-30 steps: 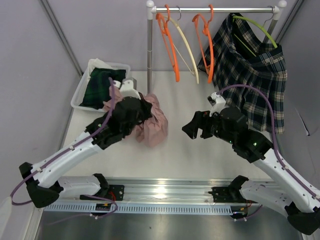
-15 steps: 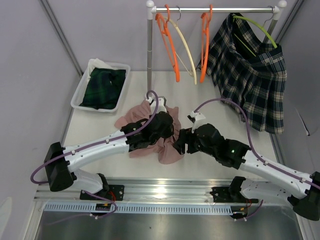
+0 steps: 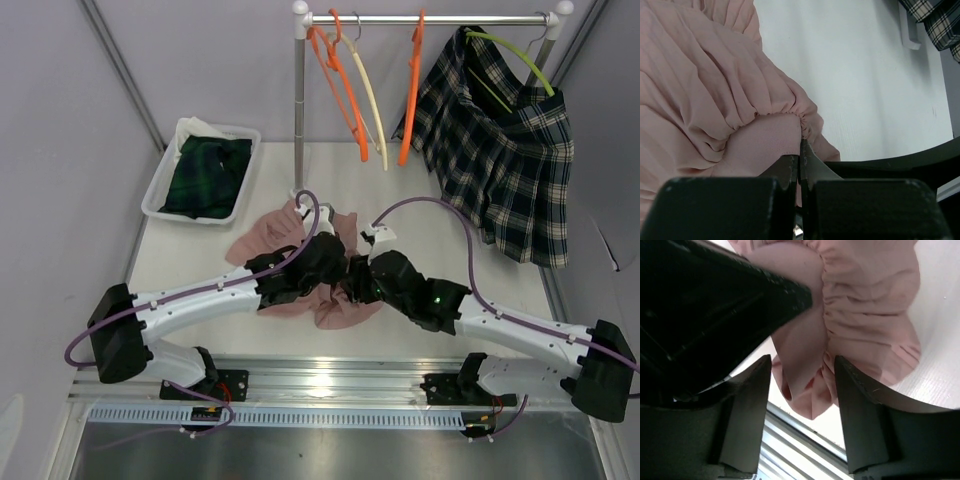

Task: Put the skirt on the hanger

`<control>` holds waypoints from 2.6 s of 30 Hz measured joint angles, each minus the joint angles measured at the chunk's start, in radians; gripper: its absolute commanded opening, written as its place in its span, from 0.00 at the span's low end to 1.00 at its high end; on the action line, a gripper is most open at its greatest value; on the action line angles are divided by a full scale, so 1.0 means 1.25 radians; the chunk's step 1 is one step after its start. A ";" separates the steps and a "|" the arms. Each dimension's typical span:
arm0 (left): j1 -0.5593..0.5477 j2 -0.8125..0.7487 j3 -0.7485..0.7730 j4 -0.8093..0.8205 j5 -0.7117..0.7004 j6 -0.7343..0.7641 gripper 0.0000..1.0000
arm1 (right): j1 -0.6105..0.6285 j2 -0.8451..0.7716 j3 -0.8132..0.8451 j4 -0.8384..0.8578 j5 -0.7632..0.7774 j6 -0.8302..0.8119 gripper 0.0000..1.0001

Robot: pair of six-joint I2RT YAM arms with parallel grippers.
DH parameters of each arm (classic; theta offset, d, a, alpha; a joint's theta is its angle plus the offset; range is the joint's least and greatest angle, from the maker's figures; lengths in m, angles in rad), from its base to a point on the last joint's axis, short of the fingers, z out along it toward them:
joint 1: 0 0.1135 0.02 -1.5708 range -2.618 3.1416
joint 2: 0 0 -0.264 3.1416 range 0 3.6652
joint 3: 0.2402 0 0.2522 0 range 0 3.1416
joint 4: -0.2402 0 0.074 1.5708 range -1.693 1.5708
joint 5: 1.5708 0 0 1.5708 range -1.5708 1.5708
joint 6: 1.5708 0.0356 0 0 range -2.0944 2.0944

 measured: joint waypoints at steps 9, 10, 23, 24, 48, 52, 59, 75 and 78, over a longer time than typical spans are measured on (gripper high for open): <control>-0.001 -0.025 -0.032 0.015 0.013 0.013 0.32 | 0.019 0.020 -0.003 0.004 0.072 0.007 0.00; -0.001 -0.033 -0.032 0.015 0.013 0.027 0.36 | 0.019 0.012 -0.003 -0.013 0.085 0.006 0.00; -0.002 -0.174 -0.168 0.148 0.101 0.184 0.47 | 0.018 -0.038 0.146 -0.234 0.147 -0.030 0.00; -0.013 -0.179 -0.185 0.152 0.101 0.185 0.46 | 0.018 -0.038 0.156 -0.242 0.148 -0.034 0.00; -0.224 0.068 -0.241 0.144 -0.148 0.053 0.63 | 0.019 -0.024 0.221 -0.337 0.146 -0.064 0.00; -0.224 0.089 -0.216 0.124 -0.184 0.038 0.62 | 0.019 -0.049 0.222 -0.355 0.146 -0.063 0.00; -0.214 0.105 -0.182 0.082 -0.226 0.019 0.48 | 0.019 -0.083 0.232 -0.393 0.142 -0.063 0.00; -0.200 -0.075 -0.177 -0.015 -0.239 0.069 0.00 | 0.019 -0.118 0.274 -0.451 0.150 -0.074 0.00; -0.200 -0.135 -0.173 -0.024 -0.232 0.080 0.00 | 0.019 -0.118 0.293 -0.452 0.150 -0.082 0.00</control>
